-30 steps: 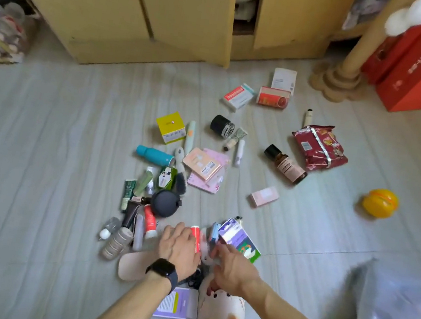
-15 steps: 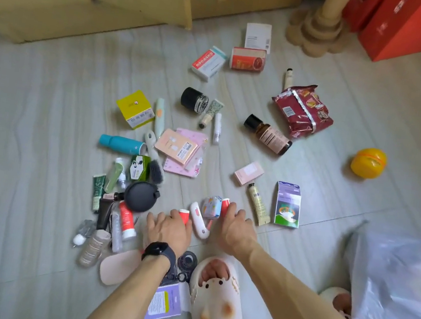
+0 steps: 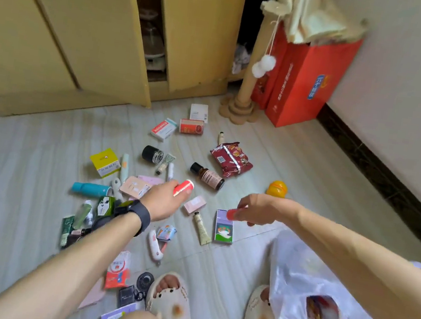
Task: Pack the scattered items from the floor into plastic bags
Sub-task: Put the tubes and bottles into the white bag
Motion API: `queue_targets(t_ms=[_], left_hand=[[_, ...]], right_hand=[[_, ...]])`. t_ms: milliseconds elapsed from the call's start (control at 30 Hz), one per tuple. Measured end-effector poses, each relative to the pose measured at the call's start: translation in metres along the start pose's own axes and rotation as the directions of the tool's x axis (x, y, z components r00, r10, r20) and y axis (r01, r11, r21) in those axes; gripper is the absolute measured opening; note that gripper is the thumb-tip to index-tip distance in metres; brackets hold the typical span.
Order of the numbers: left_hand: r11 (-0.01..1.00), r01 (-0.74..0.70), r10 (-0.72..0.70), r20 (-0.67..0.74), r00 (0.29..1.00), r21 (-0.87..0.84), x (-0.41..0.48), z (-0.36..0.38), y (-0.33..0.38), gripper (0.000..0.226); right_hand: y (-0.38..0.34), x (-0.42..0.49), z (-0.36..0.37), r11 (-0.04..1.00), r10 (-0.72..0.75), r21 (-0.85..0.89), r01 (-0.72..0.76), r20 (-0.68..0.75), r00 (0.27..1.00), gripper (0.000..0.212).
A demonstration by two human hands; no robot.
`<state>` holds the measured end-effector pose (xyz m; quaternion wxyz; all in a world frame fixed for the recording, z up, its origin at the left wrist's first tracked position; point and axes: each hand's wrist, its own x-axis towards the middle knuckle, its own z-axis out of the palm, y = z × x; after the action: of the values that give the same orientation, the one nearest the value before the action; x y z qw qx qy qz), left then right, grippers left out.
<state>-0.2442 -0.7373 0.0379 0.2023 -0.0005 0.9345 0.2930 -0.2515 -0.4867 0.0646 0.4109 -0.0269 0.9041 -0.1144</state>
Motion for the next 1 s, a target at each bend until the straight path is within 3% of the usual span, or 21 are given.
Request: queue_targets(t_ms=[133,200,233,300,367,400,467,667,800,900,1000], left_hand=[[0.957,-0.237,0.237,0.019,0.971,0.169,-0.012,-0.015,0.106,0.044],[0.909,-0.354,0.347,0.069,0.935,0.222,-0.024,-0.004,0.158,0.046],[0.876,-0.407,0.393,0.104,0.914,0.258,-0.029,0.005,0.177,0.048],[0.806,-0.497,0.453,0.207,0.867,0.321,-0.040,0.035,0.214,0.049],[0.806,-0.529,0.428,0.357,0.830,0.265,-0.047,0.079,0.240,0.052],[0.822,-0.523,0.392,0.443,0.806,0.224,-0.050,0.102,0.246,0.054],[0.861,-0.480,0.298,0.598,0.744,0.167,-0.057,0.156,0.256,0.055],[0.987,-0.155,0.127,0.786,0.606,-0.040,-0.089,0.287,0.239,0.056],[0.994,0.008,0.082,0.810,0.581,-0.107,-0.092,0.338,0.212,0.075],[0.961,0.164,0.053,0.730,0.681,-0.223,-0.091,0.352,0.204,0.067],[0.856,0.337,0.049,0.710,0.703,-0.393,-0.083,0.354,0.207,0.050]], right_hand=[[0.056,-0.081,-0.011,0.963,-0.015,0.263,0.056,-0.155,0.988,0.052],[0.092,-0.120,0.006,0.818,0.025,0.561,0.127,-0.255,0.967,0.058],[0.109,-0.133,0.021,0.674,0.081,0.722,0.157,-0.284,0.955,0.057],[0.149,-0.159,0.063,0.261,0.208,0.943,0.206,-0.264,0.942,0.049],[0.182,-0.177,0.114,-0.120,0.292,0.966,0.229,-0.186,0.938,0.041],[0.192,-0.183,0.140,-0.240,0.331,0.944,0.228,-0.142,0.933,0.038],[0.207,-0.191,0.190,-0.373,0.413,0.901,0.221,-0.052,0.909,0.033],[0.223,-0.193,0.263,-0.520,0.528,0.825,0.222,0.106,0.843,0.020],[0.227,-0.181,0.272,-0.547,0.537,0.808,0.217,0.140,0.832,0.027],[0.234,-0.165,0.262,-0.418,0.602,0.874,0.248,0.061,0.797,0.033],[0.242,-0.150,0.232,-0.207,0.634,0.935,0.288,-0.096,0.767,0.040]])
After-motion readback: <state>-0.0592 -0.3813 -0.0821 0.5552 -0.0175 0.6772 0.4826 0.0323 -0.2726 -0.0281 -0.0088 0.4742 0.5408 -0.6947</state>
